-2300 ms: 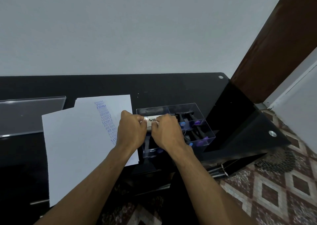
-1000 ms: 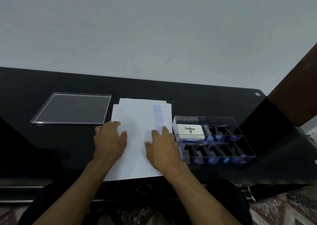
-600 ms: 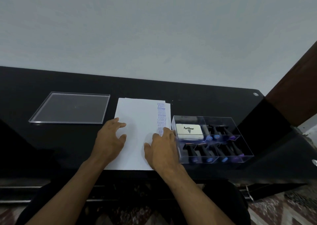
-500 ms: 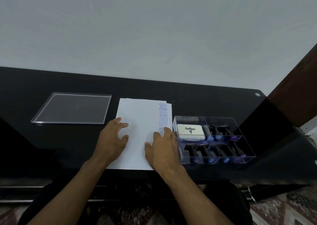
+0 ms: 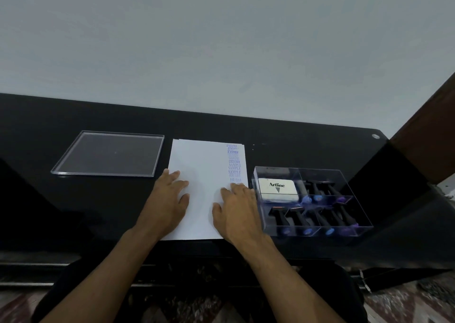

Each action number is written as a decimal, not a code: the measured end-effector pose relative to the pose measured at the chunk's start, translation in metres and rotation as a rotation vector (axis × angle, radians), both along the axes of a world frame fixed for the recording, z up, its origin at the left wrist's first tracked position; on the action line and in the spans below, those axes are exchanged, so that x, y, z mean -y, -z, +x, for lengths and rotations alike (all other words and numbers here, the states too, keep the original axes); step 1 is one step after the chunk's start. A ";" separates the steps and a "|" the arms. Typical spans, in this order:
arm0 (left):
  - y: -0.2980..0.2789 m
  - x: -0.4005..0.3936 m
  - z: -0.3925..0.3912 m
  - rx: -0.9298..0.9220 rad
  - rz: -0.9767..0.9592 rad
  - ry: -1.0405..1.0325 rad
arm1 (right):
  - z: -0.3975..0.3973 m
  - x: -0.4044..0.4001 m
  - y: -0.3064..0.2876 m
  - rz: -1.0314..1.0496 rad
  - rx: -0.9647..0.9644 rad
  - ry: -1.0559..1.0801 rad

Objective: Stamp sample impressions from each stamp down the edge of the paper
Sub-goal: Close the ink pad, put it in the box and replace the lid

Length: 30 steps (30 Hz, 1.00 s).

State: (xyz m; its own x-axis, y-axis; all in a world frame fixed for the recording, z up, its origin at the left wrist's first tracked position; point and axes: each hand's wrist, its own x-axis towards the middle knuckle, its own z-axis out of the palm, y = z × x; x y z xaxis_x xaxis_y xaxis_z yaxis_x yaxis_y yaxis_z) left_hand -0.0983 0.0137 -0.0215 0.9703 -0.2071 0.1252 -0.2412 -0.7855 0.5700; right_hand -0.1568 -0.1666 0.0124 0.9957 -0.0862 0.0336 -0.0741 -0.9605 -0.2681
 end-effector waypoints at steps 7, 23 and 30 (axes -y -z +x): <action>-0.016 -0.043 -0.010 0.041 0.064 -0.055 | 0.017 -0.030 -0.010 0.101 -0.037 -0.075; -0.029 -0.200 0.056 0.005 0.041 -0.404 | 0.112 -0.165 -0.001 0.180 -0.009 -0.218; -0.021 -0.217 0.099 -0.082 0.055 -0.390 | 0.152 -0.175 0.009 0.139 -0.040 -0.180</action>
State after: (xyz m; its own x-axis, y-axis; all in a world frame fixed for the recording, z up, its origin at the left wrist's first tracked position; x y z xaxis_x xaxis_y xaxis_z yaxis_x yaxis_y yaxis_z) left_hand 0.0009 0.2309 -0.0004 0.9837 0.1747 0.0433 0.1258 -0.8391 0.5293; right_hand -0.0051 0.0082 0.0030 0.9957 0.0922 -0.0058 0.0822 -0.9132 -0.3992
